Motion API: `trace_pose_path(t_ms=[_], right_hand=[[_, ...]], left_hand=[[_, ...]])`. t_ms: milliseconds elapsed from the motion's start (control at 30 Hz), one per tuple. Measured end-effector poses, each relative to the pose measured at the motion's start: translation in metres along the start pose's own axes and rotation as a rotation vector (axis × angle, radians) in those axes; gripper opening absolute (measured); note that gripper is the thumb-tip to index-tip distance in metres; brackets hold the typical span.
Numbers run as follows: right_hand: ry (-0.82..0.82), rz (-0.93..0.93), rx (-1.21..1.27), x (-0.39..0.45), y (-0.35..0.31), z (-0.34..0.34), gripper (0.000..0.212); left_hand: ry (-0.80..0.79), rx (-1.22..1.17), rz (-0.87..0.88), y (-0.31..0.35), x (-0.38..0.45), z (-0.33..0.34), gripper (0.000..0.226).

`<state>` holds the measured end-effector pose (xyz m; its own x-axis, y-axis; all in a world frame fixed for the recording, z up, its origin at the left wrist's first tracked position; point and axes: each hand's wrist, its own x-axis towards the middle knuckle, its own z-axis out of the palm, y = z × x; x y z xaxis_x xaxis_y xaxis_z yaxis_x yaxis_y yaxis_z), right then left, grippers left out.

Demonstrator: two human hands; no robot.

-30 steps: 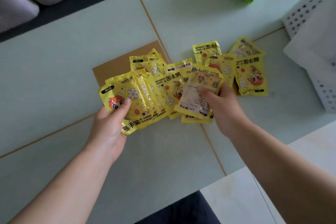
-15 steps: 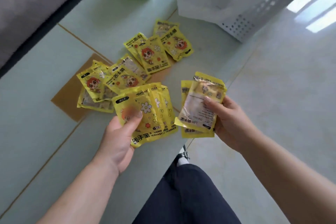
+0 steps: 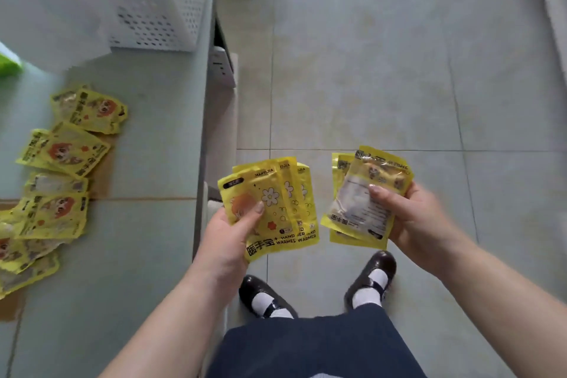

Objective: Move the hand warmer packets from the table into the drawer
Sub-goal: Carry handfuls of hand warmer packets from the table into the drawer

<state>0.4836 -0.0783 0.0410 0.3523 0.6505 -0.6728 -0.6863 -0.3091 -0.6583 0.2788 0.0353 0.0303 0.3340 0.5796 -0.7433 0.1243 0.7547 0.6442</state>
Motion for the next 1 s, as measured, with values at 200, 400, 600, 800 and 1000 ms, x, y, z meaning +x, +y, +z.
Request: trace_pose_path(t_ms=[200, 400, 600, 800, 1000], right_hand=[[0.144, -0.084, 0.098, -0.033, -0.016, -0.110, 0.023], [0.334, -0.129, 0.219, -0.077, -0.025, -0.255, 0.020], [0.566, -0.157, 0.343, -0.150, -0.026, -0.408, 0.020], [0.776, -0.170, 0.477, -0.223, -0.019, -0.518, 0.024], [0.932, -0.169, 0.672, -0.262, -0.005, -0.575, 0.025]], left_hand=[[-0.115, 0.214, -0.057, -0.030, -0.008, 0.109, 0.025], [-0.274, 0.372, -0.112, -0.085, -0.022, 0.256, 0.043], [-0.449, 0.540, -0.180, -0.161, -0.048, 0.408, 0.038], [-0.589, 0.679, -0.230, -0.233, -0.076, 0.538, 0.017], [-0.715, 0.821, -0.269, -0.290, -0.093, 0.629, 0.018]])
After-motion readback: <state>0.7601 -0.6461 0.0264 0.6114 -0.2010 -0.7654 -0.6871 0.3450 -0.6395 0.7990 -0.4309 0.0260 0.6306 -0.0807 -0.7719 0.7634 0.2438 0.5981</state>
